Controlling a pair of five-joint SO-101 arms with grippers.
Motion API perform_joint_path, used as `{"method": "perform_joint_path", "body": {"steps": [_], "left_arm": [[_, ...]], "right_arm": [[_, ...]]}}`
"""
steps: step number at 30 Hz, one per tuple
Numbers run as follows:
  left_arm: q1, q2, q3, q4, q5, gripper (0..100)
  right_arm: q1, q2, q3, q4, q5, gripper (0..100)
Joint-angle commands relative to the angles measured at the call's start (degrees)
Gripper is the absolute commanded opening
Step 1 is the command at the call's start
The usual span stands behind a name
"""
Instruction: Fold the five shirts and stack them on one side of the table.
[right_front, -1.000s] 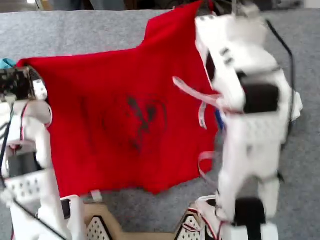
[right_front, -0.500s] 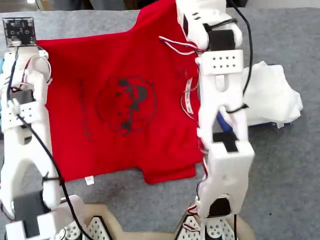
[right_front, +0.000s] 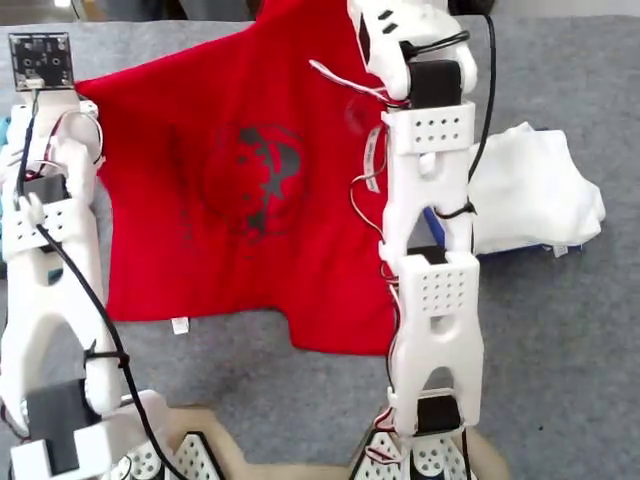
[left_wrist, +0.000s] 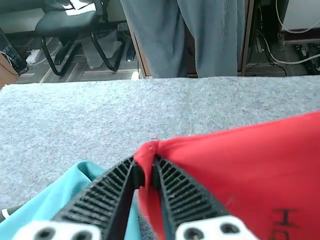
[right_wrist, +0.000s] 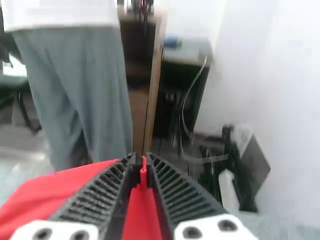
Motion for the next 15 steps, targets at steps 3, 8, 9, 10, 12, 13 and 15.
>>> {"method": "perform_joint_path", "body": {"steps": [3,8,9,10,12,13,15], "left_arm": [[-0.75,-2.90,2.24,0.18,0.62,3],[-0.75,-2.90,8.40,0.26,0.35,3],[-0.75,-2.90,9.71,0.26,0.26,3],[-0.66,-2.90,11.12,0.26,0.26,3],[-0.66,-2.90,13.58,0.26,0.18,3],[-0.66,-2.90,14.81,0.26,0.18,3],[-0.92,-2.90,17.01,0.26,0.18,3]], "right_arm": [[0.00,-0.57,-2.68,6.24,0.44,1.3],[0.53,-0.66,-3.21,20.04,0.70,1.3],[0.62,-0.66,-3.21,23.56,2.11,1.3],[0.62,-0.66,-3.21,27.25,4.22,1.3],[0.62,-0.66,-3.21,34.29,8.09,1.3],[0.62,-0.66,-3.21,37.27,8.97,1.3],[0.70,-0.57,-3.21,41.05,9.23,1.3]]}}
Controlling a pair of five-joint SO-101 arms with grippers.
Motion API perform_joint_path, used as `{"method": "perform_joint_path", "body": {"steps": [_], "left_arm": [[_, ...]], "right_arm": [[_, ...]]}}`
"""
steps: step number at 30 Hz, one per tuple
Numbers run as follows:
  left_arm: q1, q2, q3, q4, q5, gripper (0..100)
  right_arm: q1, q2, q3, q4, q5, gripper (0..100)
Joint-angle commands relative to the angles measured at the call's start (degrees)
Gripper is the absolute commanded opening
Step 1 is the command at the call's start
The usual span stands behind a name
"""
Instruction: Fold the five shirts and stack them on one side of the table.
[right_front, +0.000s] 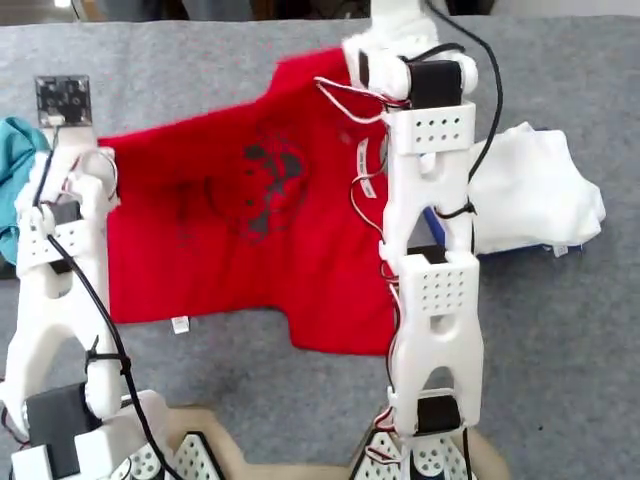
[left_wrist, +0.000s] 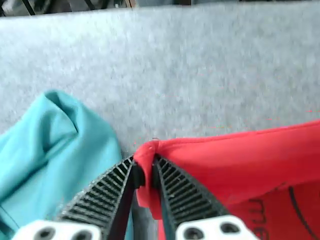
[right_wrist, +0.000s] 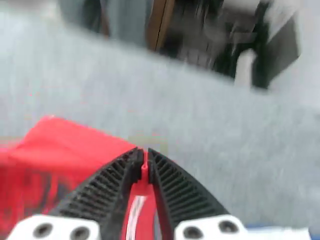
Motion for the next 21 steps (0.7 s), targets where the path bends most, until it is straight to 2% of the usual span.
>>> {"method": "perform_joint_path", "body": {"steps": [1,10,21], "left_arm": [[-1.01,-2.37,2.95,0.35,0.18,3],[-1.10,-2.90,6.90,13.19,0.09,3],[-1.19,-2.99,6.64,18.90,-0.09,3]], "right_arm": [[0.88,-0.48,-2.68,7.38,1.58,1.3],[3.69,-1.36,0.04,9.93,1.58,1.3],[4.92,-20.35,39.25,8.26,7.65,1.3]]}}
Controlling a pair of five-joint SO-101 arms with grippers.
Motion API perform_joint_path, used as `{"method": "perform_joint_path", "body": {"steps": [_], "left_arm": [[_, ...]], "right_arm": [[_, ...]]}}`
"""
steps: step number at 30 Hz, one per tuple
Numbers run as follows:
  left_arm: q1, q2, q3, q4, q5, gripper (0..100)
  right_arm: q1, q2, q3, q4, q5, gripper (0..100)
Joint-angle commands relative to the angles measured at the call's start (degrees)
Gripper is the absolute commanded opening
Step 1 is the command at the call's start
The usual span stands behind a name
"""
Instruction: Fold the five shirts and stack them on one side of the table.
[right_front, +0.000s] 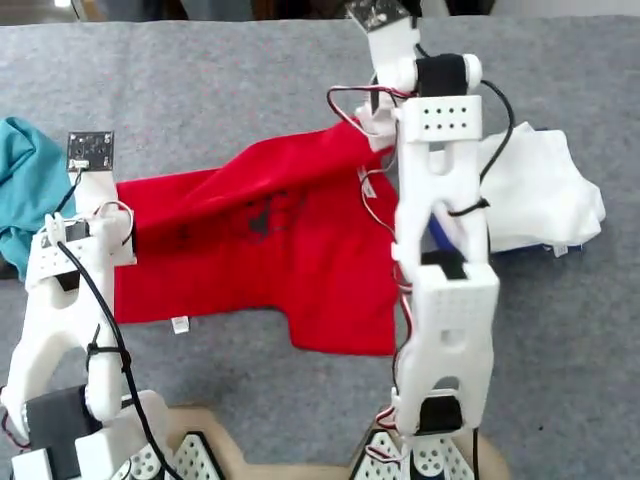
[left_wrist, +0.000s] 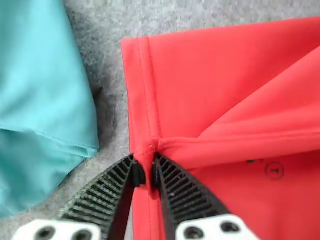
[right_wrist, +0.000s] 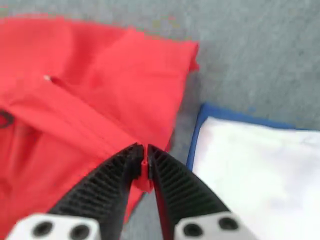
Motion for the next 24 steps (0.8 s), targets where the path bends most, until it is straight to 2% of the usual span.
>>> {"method": "perform_joint_path", "body": {"steps": [1,5,13,18,24], "left_arm": [[-0.84,-2.46,-0.92,2.37,-1.14,3],[-1.10,-2.46,-1.19,7.56,-6.68,3],[-8.48,-6.15,-1.54,8.62,-7.12,3],[-4.97,-8.44,2.77,8.26,-7.21,3],[-2.07,-9.05,8.13,8.26,-7.21,3]], "right_arm": [[2.37,-9.63,11.56,-1.67,1.76,1.3],[4.48,-16.75,26.33,-6.51,2.37,1.3],[5.01,-35.56,56.66,-17.76,5.89,1.3],[5.27,-45.32,74.68,-26.73,6.15,1.3],[11.78,-50.24,85.14,-29.19,8.62,1.3]]}}
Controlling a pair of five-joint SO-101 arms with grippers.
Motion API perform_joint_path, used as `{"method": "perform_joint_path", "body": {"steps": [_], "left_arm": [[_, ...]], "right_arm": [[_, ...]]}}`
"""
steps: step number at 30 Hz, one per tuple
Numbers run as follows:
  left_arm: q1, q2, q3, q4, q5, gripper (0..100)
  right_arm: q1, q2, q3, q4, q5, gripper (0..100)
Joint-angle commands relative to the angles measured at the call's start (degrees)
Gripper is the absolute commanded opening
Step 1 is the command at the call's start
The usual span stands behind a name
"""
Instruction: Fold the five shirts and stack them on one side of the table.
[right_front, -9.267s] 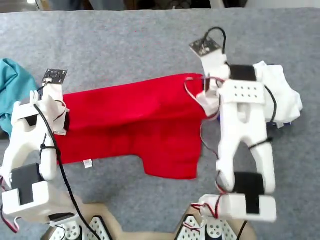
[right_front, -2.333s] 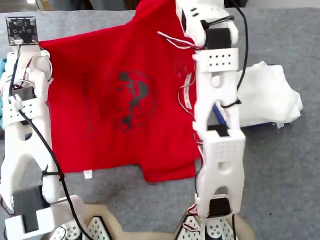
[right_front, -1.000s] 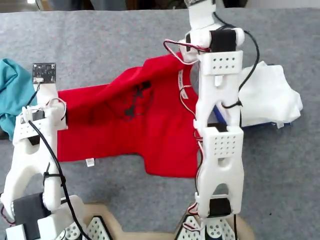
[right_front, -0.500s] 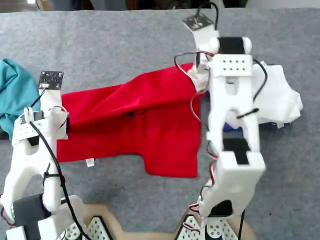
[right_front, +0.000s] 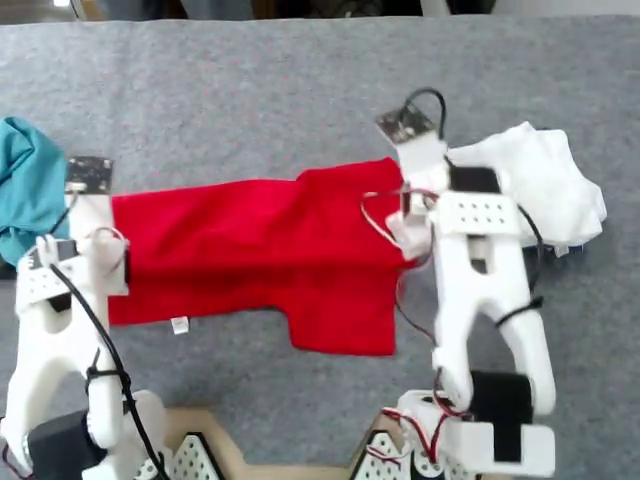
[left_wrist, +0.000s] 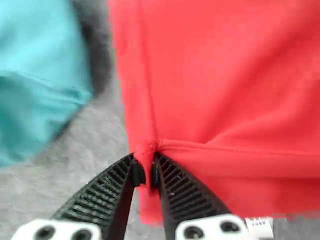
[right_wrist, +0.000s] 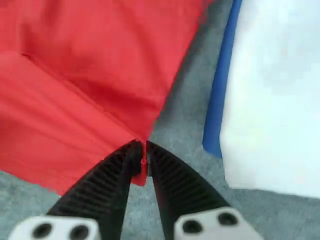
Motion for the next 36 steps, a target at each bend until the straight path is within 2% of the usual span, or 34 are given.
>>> {"method": "perform_joint_path", "body": {"steps": [1,8,14,19,28,32,36], "left_arm": [[0.66,-1.76,1.45,-0.18,-0.44,3],[0.57,-1.67,1.80,-0.26,-0.44,3],[-1.45,-1.23,2.15,-1.32,-0.44,3],[-2.95,-1.41,2.33,-1.41,-0.44,3],[-2.51,-1.76,2.51,1.85,-0.53,3],[-3.12,-1.76,3.56,1.76,-4.22,3],[-3.12,-1.76,3.47,1.58,-4.22,3]], "right_arm": [[4.04,-4.97,3.65,-1.23,2.81,1.3],[4.40,-12.26,11.12,-2.46,5.45,1.3],[0.70,-14.02,17.98,-4.75,5.54,1.3],[0.35,-16.22,21.23,-5.10,5.54,1.3],[0.53,-21.05,25.89,-5.27,5.98,1.3],[0.18,-21.41,28.09,-5.27,6.07,1.3],[0.09,-21.41,28.44,-5.36,6.07,1.3]]}}
